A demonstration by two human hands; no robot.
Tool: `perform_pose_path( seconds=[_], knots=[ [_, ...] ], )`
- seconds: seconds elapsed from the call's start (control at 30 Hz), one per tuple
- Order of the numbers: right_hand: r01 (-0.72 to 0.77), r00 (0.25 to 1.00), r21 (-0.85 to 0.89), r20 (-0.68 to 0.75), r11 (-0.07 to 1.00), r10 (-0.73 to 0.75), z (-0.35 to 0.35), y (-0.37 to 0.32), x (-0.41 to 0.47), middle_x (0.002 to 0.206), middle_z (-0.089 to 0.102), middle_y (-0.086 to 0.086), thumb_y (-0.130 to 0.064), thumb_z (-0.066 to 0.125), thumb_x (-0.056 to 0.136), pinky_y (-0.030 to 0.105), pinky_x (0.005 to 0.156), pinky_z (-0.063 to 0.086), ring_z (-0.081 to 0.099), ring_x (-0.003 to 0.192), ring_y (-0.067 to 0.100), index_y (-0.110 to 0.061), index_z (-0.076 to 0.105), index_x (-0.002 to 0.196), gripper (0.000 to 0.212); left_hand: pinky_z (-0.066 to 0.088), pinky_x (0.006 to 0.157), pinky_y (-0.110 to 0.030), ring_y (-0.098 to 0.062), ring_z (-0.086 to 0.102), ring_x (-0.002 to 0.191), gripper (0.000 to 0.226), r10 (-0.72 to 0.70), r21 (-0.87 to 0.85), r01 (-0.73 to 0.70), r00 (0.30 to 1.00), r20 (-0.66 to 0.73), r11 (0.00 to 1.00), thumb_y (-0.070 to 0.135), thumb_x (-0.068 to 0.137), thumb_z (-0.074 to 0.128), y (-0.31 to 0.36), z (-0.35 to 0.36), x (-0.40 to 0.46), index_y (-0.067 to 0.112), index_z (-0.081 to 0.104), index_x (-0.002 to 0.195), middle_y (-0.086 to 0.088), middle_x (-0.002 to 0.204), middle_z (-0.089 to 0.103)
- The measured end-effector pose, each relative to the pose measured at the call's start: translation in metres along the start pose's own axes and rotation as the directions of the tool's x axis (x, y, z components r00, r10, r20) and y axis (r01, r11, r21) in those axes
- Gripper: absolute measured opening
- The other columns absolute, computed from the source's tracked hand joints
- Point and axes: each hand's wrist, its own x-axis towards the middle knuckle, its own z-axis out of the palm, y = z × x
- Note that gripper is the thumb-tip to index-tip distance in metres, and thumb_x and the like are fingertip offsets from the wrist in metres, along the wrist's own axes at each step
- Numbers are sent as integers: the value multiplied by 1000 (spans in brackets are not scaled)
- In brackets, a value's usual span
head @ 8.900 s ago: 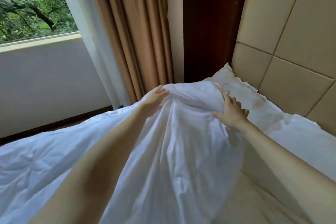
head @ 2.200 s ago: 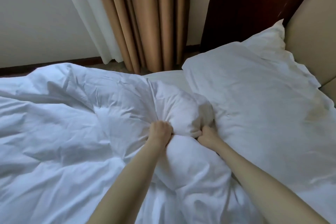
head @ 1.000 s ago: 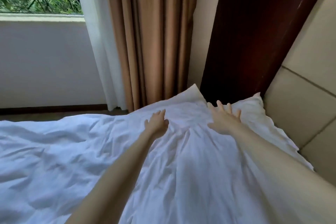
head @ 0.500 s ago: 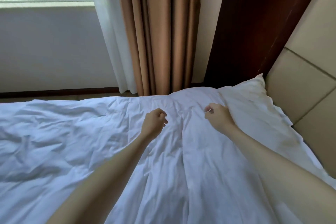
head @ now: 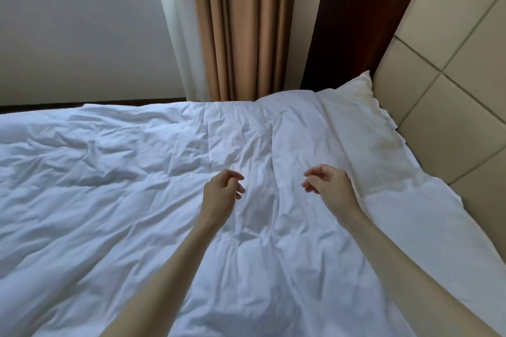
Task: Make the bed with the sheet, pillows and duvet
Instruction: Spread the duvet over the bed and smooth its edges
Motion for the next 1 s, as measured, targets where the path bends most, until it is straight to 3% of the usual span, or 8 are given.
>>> perform_pose_path(
  seconds=[0.2,0.43,0.6,0.7,0.77,0.9,1.0],
  knots=[
    [-81,997,-57,-25,995,80,-15,53,-115,77,72,5,1,58,87,22,75,52,67,71,16,-12,67,85,16,44,55,-12,-4,58,56,26,-31,19,30,998,48,999,1,88,44,-41,-14,-98,13,67,86,-3,69,67],
    [-244,954,-96,-203,965,222,-49,139,-194,85,70,4,1,59,86,32,79,49,64,82,21,-23,62,82,24,47,63,-22,-9,58,58,27,-151,18,150,985,86,989,0,88,42,-102,4,-168,12,66,88,0,69,66],
    [-316,917,-105,-290,943,276,-64,176,-219,98,65,2,3,55,85,23,71,42,57,88,19,-15,62,99,24,45,62,-15,-12,58,65,26,-213,43,210,974,79,977,0,89,42,-124,23,-214,10,65,90,-2,73,65],
    [-365,906,-204,-301,908,297,-75,206,-231,119,56,7,0,59,83,31,85,41,53,101,24,-11,58,115,34,46,66,-20,-14,59,70,25,-231,88,224,970,74,970,1,91,41,-143,34,-241,10,64,93,-1,76,65],
    [-463,877,-322,-300,826,375,-82,229,-240,134,42,10,-8,63,83,44,98,38,44,118,33,-14,52,125,44,45,66,-23,-16,60,73,24,-258,131,250,965,42,959,3,92,42,-157,42,-257,13,64,95,-1,78,65],
    [-597,802,-440,-328,671,499,-94,259,-261,145,22,9,-22,72,77,57,101,25,26,128,36,-21,34,137,72,43,63,-23,-18,58,76,25,-363,175,353,931,28,919,5,93,41,-184,59,-295,14,63,99,-1,86,66],
    [-608,794,-477,-370,635,482,-94,276,-272,149,25,12,-29,79,70,60,104,21,25,135,34,-20,19,146,97,44,65,-20,-16,59,80,24,-407,216,383,910,78,898,8,95,41,-199,66,-317,15,63,101,-1,91,66]
  ],
)
